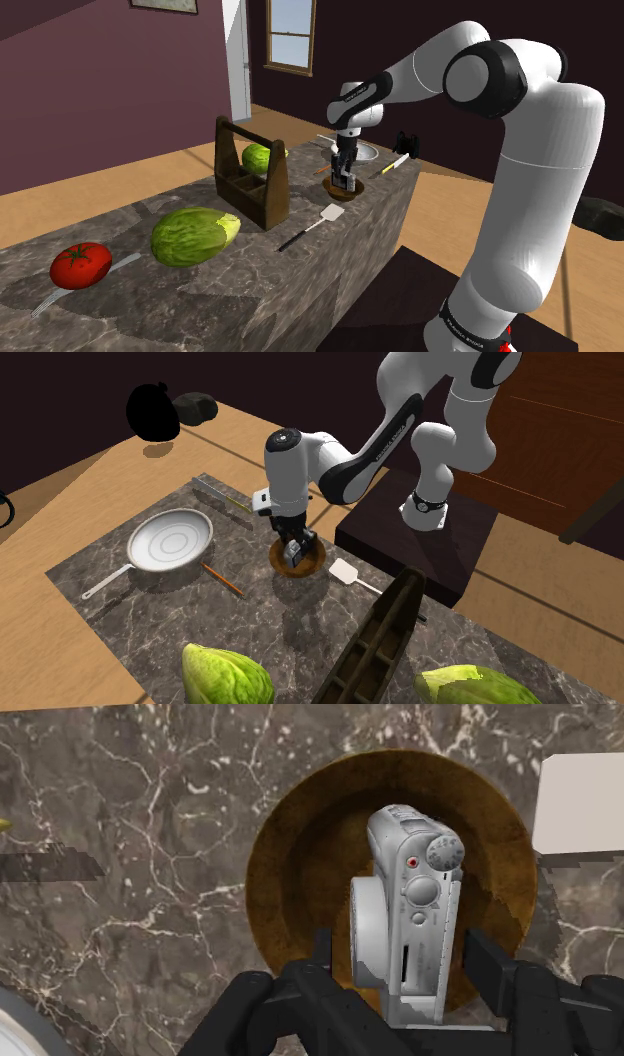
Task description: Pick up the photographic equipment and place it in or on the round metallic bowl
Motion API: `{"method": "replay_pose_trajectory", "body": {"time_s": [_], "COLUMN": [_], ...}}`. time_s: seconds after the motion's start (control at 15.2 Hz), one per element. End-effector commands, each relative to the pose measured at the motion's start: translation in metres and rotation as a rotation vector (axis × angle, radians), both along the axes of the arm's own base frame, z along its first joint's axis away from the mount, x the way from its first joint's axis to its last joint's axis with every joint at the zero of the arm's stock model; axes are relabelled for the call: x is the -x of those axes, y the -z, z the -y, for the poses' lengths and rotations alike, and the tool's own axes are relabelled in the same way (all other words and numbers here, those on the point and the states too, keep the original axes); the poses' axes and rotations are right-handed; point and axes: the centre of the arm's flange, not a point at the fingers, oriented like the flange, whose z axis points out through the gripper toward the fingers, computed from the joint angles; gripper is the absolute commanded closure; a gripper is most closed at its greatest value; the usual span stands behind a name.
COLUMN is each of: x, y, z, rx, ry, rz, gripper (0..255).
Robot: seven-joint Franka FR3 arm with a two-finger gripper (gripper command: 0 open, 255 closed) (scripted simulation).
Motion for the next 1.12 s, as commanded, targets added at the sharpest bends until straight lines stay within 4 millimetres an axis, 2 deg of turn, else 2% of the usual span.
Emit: {"method": "replay_pose_trajectory", "body": {"time_s": [0.0,0.26,0.53,1.06], "x": [0.000,0.000,-0.001,-0.001], "y": [0.000,0.000,-0.050,-0.050], "z": [0.000,0.000,0.000,0.000], "rx": [0.000,0.000,0.000,0.000], "ry": [0.000,0.000,0.000,0.000], "rz": [0.000,0.000,0.000,0.000], "gripper": [0,0,0,0]}}
